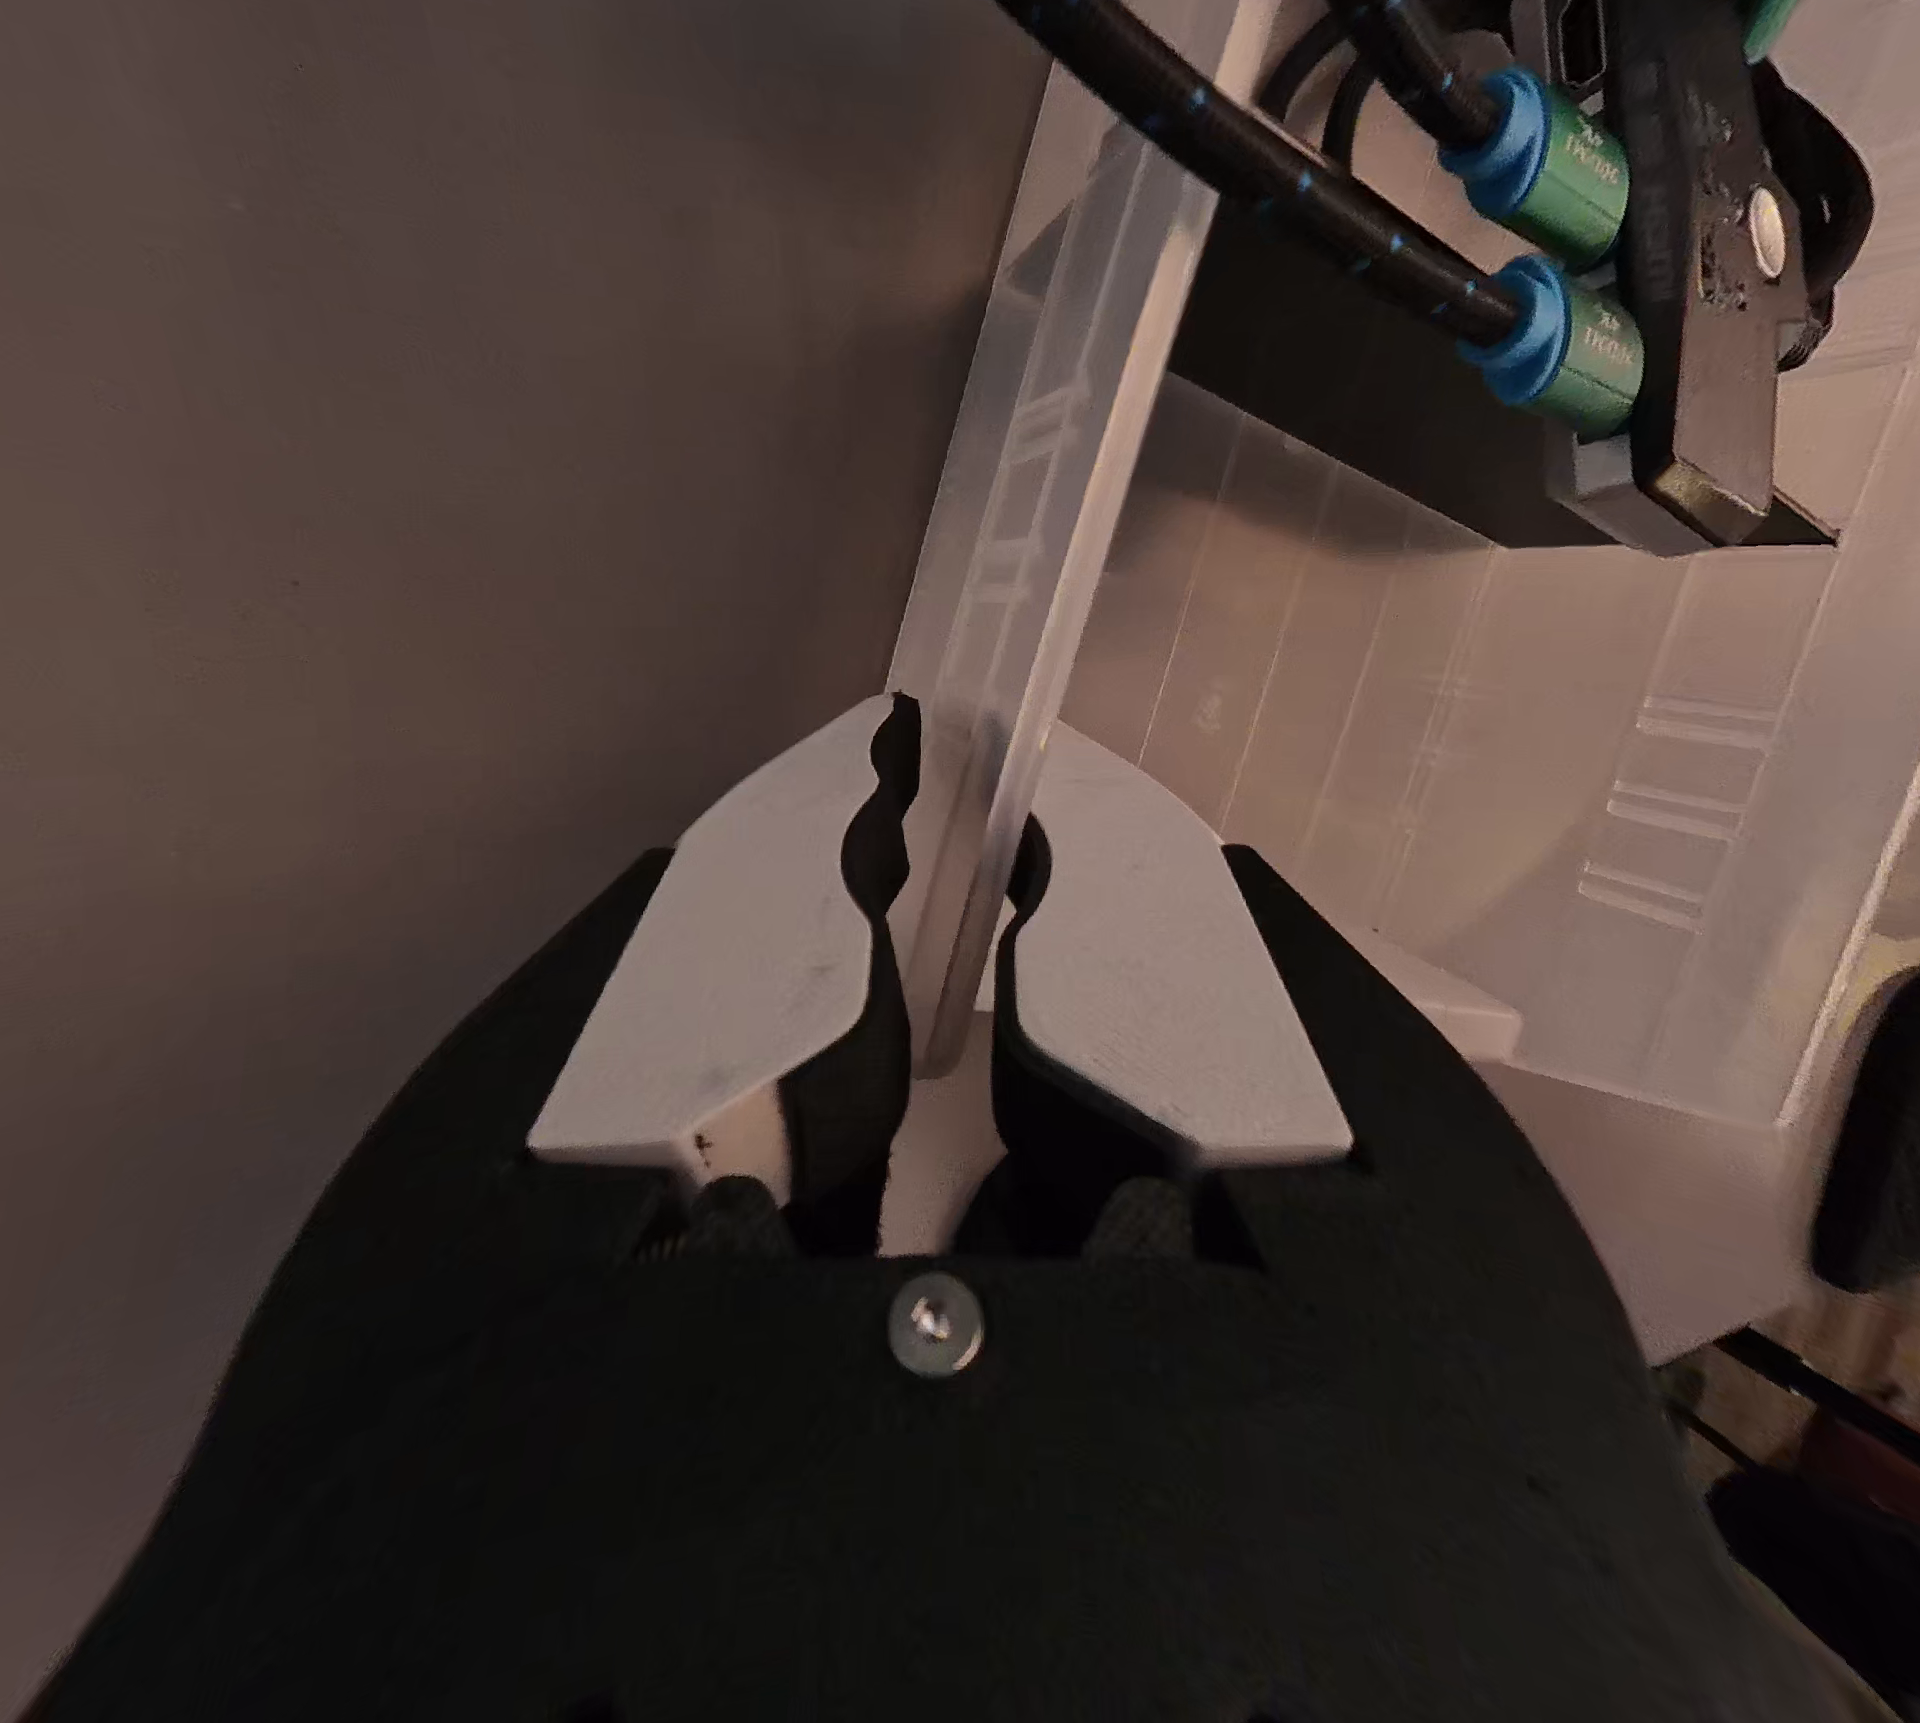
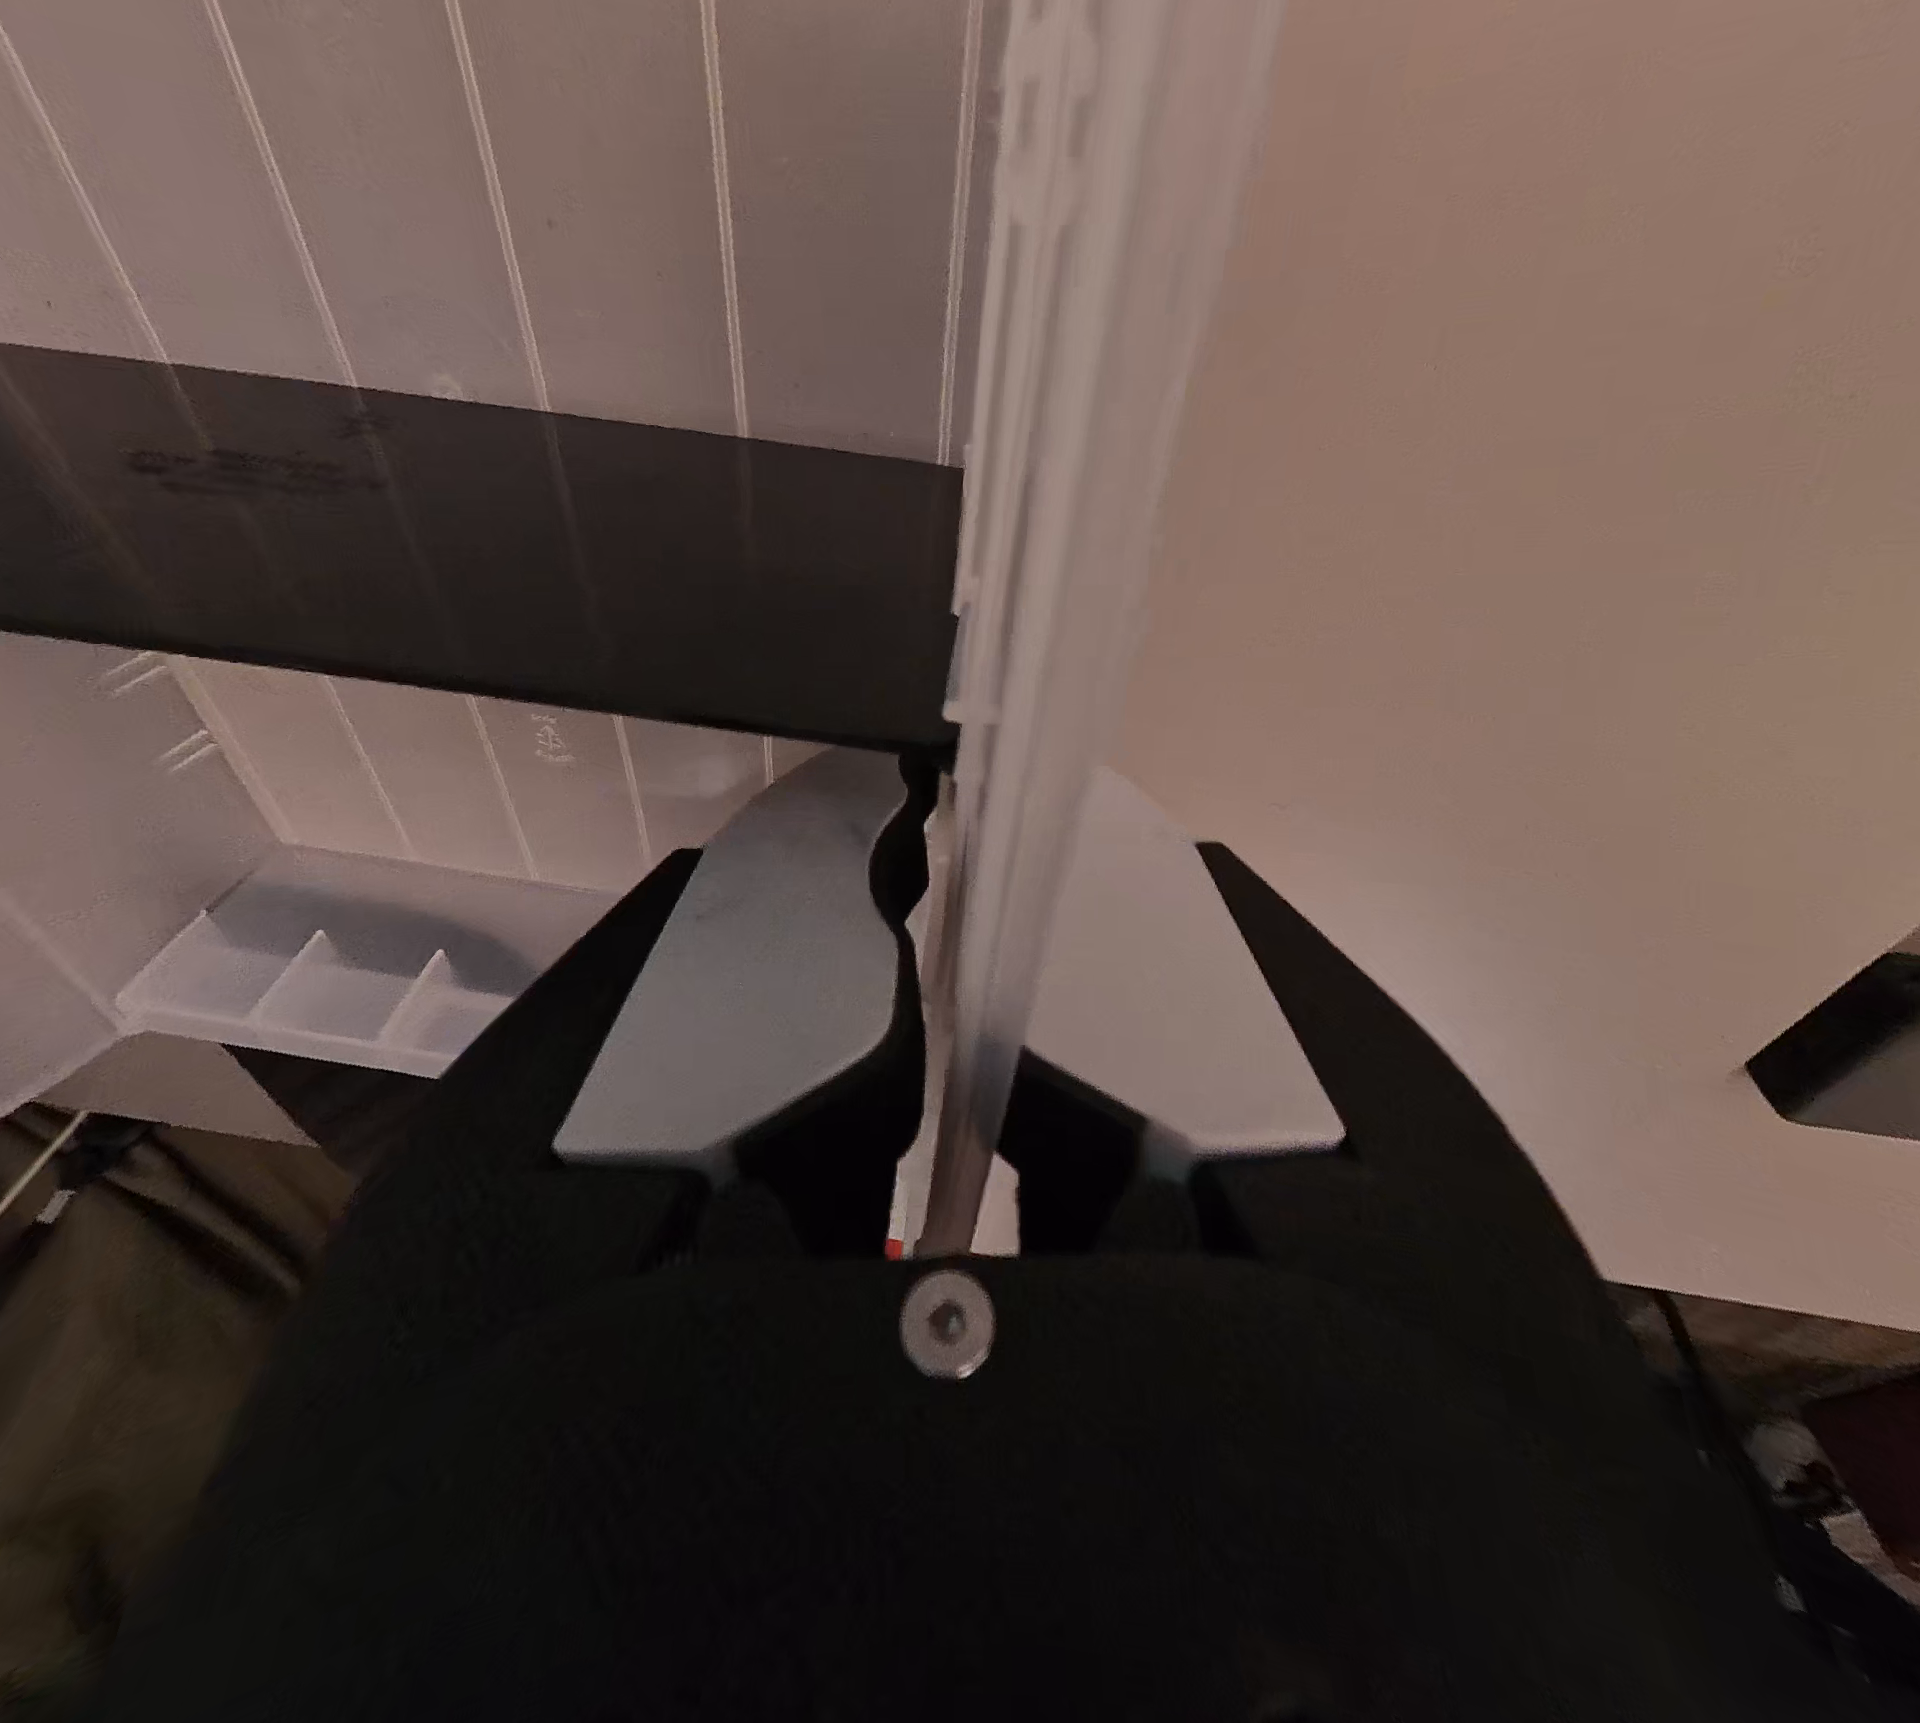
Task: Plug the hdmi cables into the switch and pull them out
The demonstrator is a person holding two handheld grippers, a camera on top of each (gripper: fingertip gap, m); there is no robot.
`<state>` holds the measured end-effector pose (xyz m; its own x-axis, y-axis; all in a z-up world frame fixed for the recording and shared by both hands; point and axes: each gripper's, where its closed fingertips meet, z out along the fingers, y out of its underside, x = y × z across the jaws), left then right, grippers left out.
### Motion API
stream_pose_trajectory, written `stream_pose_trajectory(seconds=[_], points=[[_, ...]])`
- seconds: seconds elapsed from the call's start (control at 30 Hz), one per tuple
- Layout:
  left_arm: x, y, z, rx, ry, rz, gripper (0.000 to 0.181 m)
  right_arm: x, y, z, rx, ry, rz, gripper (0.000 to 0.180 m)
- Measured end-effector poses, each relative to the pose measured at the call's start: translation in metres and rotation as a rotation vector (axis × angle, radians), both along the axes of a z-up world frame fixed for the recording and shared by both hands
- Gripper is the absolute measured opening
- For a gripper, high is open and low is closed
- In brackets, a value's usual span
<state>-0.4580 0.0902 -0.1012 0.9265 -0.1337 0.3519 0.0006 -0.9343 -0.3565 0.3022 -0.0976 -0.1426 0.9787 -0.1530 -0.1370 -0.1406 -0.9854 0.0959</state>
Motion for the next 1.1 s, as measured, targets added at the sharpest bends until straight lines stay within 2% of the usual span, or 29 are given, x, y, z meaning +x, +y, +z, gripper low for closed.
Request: stream_pose_trajectory(seconds=[0.77,1.1], points=[[-0.037,-0.029,0.003,0.0,-0.1,0.156,0.017,-0.01,-0.016,-0.001,-0.115,0.033,-0.038,0.004],[-0.017,-0.043,0.002,-0.045,-0.087,0.036,0.019,-0.001,-0.003,-0.001,-0.096,-0.004,-0.022,0.003]])
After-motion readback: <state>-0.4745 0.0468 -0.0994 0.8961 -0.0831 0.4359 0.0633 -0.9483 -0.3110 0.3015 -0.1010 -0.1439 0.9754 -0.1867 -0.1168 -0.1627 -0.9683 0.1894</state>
